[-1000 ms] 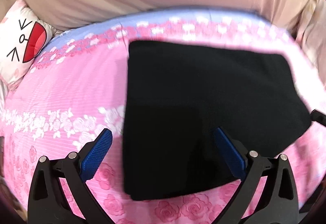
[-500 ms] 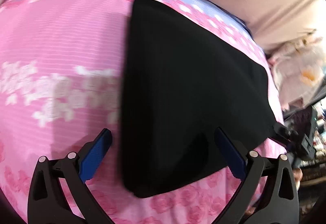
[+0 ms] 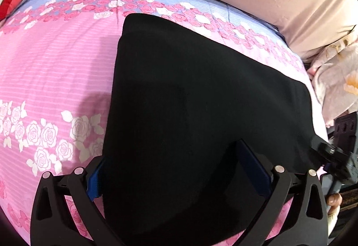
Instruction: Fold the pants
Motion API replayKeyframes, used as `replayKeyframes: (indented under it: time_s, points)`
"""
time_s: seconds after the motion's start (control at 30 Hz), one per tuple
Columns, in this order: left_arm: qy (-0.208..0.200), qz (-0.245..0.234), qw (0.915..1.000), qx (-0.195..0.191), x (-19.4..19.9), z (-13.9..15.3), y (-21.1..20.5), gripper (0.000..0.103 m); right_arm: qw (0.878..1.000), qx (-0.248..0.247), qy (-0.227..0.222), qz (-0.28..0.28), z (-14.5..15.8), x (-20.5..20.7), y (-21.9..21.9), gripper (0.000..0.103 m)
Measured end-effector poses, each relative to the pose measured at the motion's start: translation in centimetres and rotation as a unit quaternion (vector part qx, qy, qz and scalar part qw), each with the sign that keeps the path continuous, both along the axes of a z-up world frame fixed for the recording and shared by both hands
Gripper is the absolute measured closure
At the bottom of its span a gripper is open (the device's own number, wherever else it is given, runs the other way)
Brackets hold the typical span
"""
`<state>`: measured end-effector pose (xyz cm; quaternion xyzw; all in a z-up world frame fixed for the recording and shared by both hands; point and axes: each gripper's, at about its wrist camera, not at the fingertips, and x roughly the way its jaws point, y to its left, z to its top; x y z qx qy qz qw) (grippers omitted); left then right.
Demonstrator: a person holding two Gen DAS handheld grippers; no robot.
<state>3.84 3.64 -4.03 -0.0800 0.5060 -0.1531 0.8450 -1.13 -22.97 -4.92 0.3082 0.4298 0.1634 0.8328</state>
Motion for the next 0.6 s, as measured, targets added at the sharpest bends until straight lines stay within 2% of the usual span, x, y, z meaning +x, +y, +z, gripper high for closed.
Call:
replayKeyframes:
  time_s: [0.13,0.37,0.6]
  points:
    - [-0.010,0.010,0.9998,0.017,-0.6,0.0,0.6,0.005,1.000,-0.021,-0.018,0.002,-0.1,0.1,0.5,0.005]
    - [-0.009,0.031,0.9993,0.016,-0.6,-0.1,0.8,0.005,0.999,-0.044,-0.030,-0.012,-0.1,-0.1,0.8,0.005]
    - [-0.002,0.042,0.9991,0.012,-0.4,0.0,0.8,0.005,0.998,-0.038,-0.026,-0.036,-0.2,0.1,0.6,0.005]
